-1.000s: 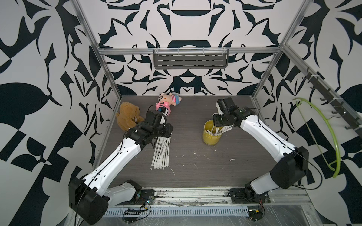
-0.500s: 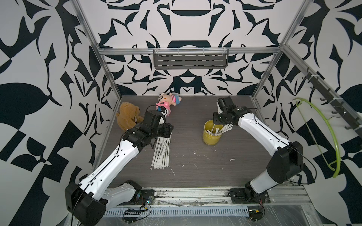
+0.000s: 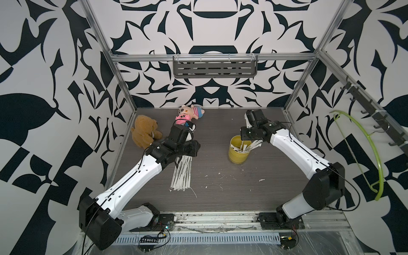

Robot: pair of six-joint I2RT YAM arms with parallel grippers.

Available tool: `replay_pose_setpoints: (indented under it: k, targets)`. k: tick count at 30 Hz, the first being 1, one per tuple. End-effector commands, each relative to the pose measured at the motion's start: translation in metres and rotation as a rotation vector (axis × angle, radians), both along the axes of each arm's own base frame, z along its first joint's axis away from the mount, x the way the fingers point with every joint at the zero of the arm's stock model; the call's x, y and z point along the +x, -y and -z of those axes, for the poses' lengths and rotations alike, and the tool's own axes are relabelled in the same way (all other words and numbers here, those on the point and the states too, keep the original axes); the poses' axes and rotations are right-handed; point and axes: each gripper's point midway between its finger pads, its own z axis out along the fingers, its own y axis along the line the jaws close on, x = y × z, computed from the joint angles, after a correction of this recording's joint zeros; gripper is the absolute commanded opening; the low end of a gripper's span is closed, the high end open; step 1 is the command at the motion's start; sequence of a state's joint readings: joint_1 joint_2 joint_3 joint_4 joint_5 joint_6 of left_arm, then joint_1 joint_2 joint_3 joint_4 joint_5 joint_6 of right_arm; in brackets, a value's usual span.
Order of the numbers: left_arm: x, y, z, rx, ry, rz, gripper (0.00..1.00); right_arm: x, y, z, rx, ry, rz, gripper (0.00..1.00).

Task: Take the straws out of the storage container
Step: Pick up the straw from the container.

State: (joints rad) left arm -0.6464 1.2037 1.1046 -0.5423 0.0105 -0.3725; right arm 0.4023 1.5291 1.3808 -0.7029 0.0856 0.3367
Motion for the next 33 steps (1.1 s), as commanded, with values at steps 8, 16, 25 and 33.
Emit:
replay_pose_setpoints:
  k: [8,16,25,33]
  targets:
    - [0.009,0.039,-0.037,-0.061,0.128,0.086,0.3,-0.013,0.011,-0.072,0.015,0.142,-0.012,0.0]
    - [0.022,0.092,-0.051,-0.164,0.163,0.23,0.33,-0.025,0.006,-0.102,0.06,0.179,-0.052,0.0]
    - [0.034,0.136,-0.063,-0.243,0.184,0.377,0.42,-0.036,0.015,-0.15,0.046,0.271,-0.07,0.0]
    - [0.032,0.153,-0.077,-0.277,0.194,0.469,0.42,-0.05,0.01,-0.191,0.074,0.35,-0.097,0.0]
